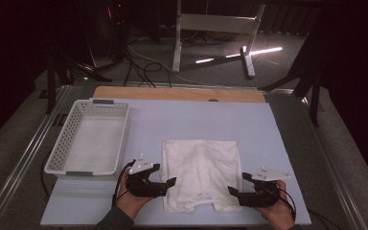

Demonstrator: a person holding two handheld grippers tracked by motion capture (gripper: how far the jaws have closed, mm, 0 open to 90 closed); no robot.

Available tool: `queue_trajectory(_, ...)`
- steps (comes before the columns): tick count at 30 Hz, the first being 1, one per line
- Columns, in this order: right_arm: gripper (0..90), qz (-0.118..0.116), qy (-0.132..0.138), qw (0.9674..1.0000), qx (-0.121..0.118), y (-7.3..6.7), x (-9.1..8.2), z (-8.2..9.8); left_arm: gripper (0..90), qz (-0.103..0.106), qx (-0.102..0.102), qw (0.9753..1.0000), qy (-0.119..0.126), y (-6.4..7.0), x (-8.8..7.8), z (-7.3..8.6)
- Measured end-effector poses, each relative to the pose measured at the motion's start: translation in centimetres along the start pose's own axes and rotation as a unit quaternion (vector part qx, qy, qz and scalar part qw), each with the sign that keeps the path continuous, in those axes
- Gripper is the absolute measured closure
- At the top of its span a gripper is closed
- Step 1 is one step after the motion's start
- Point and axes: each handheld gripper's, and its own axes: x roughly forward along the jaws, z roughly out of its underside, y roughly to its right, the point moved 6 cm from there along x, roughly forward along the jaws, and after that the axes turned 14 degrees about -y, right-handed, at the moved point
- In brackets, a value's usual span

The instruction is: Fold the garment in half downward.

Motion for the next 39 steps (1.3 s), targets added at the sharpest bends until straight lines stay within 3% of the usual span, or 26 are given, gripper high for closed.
queue_trajectory(6, 18.7, 0.004, 0.013, 0.9999, -0.004, 0.2, 0.4, -1.4, 14.6, -0.005, 0.000, 0.9999, 0.011, -0.6, 0.1, -1.0)
queue_trajectory(20, 16.1, 0.002, 0.048, 0.9988, 0.012, 0.1, 1.2, -3.7, 1.4, -0.002, 0.003, 0.9996, 0.027, -1.8, 1.6, -3.0)
queue_trajectory(27, 13.4, 0.000, 0.056, 0.9984, 0.012, -0.1, 1.4, -4.2, 0.3, -0.015, 0.005, 0.9990, 0.043, -3.0, 2.4, -3.7)
queue_trajectory(39, 11.4, 0.004, 0.070, 0.9975, 0.012, -0.6, 1.4, -4.4, 0.2, -0.030, 0.014, 0.9977, 0.058, -3.2, 2.1, -4.3)
